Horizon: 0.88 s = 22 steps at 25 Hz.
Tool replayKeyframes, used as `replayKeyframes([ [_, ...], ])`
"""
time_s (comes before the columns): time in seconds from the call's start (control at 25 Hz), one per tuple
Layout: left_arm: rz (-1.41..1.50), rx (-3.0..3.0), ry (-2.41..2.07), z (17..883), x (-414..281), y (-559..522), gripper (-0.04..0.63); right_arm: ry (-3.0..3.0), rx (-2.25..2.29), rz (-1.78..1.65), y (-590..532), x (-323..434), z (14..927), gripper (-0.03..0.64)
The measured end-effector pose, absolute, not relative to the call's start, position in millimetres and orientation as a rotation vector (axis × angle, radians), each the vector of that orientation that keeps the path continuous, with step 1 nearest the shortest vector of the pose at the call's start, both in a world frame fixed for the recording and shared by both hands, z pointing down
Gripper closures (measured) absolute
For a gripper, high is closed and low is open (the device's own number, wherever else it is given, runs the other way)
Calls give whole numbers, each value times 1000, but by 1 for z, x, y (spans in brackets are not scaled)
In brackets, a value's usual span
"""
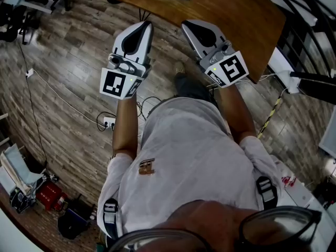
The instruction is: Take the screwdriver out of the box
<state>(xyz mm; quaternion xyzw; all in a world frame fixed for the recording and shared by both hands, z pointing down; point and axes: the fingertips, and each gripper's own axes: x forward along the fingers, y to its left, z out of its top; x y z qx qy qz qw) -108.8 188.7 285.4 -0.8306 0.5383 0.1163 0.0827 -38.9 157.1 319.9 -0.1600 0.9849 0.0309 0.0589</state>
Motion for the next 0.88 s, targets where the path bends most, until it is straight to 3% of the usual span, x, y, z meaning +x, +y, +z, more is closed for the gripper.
replayKeyframes([
  [0.88, 249, -2470, 1651, 295, -133, -37, 576, 2987, -474, 68, -81, -59, 329, 584],
])
